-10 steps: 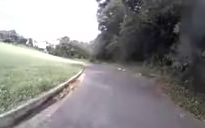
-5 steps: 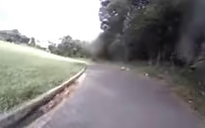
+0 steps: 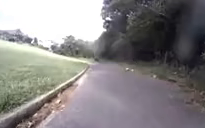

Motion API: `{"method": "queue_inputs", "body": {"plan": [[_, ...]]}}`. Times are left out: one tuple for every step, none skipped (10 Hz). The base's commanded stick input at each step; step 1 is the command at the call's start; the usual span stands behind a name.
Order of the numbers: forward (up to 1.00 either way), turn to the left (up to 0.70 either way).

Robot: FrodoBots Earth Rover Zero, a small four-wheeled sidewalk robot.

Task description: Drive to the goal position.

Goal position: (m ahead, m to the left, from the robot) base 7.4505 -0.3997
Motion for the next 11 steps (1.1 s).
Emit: {"method": "queue_inputs", "body": {"plan": [[1.0,0.0],[1.0,0.0],[1.0,0.0],[1.0,0.0],[1.0,0.0],[1.0,0.0],[1.0,0.0],[1.0,0.0],[1.0,0.0],[1.0,0.0],[1.0,0.0]]}}
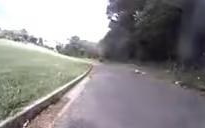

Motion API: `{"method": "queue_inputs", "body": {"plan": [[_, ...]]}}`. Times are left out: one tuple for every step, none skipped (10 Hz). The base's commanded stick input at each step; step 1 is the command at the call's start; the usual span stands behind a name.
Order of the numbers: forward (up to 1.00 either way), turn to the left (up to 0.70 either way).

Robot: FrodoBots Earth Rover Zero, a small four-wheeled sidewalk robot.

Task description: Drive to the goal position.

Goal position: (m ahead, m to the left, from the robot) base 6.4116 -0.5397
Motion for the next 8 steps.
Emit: {"method": "queue_inputs", "body": {"plan": [[1.0,0.0],[1.0,-0.07],[1.0,-0.3],[1.0,-0.39],[1.0,-0.39],[1.0,-0.39],[1.0,-0.39],[1.0,-0.39]]}}
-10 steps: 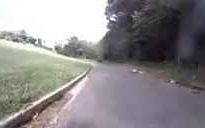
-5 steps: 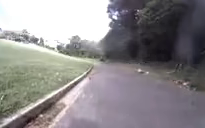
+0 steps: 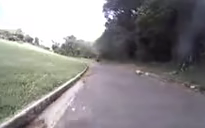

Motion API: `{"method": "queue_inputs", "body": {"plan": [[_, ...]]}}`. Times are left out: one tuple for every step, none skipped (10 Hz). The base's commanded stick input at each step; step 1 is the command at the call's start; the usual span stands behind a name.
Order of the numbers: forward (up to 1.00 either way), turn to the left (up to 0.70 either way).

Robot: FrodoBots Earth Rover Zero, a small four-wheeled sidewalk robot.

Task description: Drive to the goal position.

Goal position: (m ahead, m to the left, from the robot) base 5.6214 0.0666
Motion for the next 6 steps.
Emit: {"method": "queue_inputs", "body": {"plan": [[1.0,-0.31],[1.0,0.0],[1.0,0.0],[1.0,0.0],[1.0,0.0],[1.0,0.0]]}}
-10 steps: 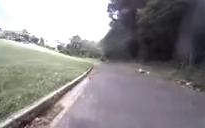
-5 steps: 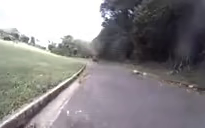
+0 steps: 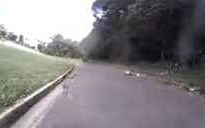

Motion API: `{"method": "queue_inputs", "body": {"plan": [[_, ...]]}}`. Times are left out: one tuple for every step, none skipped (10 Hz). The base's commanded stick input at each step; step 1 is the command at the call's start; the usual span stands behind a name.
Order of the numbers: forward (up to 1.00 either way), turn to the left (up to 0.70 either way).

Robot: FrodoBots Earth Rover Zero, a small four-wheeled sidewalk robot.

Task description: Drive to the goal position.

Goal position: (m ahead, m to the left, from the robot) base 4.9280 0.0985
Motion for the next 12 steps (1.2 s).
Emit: {"method": "queue_inputs", "body": {"plan": [[1.0,0.0],[1.0,0.0],[1.0,0.0],[1.0,0.0],[1.0,0.0],[1.0,0.0],[1.0,0.0],[1.0,0.0],[1.0,0.0],[1.0,0.0],[1.0,0.0],[1.0,0.0]]}}
